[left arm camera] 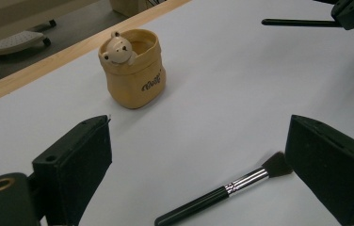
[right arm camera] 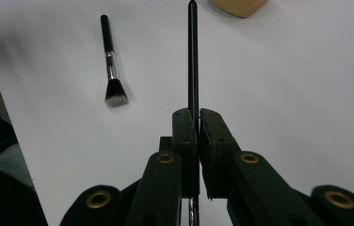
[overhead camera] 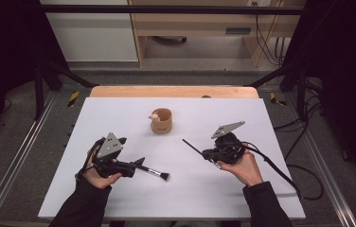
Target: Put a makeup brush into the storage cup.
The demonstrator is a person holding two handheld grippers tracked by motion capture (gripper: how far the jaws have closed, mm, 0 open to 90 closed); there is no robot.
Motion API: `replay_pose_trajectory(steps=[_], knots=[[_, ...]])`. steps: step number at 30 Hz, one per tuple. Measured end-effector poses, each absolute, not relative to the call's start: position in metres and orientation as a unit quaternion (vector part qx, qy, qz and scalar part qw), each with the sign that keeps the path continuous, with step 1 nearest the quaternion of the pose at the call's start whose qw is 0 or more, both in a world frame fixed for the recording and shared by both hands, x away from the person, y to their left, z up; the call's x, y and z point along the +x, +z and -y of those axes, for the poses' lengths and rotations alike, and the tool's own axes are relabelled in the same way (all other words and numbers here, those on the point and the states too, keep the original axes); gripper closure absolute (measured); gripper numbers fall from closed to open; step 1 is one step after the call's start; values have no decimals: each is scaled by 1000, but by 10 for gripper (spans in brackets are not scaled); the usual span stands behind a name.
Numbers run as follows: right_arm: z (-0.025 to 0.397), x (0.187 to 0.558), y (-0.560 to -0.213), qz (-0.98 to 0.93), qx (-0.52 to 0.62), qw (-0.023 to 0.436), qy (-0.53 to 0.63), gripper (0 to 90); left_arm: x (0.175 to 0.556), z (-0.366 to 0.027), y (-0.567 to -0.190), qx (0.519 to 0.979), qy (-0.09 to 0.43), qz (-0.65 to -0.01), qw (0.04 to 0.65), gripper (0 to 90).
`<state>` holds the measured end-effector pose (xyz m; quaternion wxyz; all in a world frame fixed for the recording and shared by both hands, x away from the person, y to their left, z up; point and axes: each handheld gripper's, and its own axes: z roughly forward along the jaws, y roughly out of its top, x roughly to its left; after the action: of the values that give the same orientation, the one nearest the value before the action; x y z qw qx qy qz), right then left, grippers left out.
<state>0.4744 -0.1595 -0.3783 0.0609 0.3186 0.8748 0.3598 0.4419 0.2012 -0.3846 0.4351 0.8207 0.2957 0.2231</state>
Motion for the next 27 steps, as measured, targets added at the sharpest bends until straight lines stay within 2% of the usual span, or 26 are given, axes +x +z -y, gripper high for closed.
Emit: replay_pose_trajectory(steps=[27], knots=[[129,466,-375,-898,271,33,346,858,444,-148,-378,870,219,-212,388,71]])
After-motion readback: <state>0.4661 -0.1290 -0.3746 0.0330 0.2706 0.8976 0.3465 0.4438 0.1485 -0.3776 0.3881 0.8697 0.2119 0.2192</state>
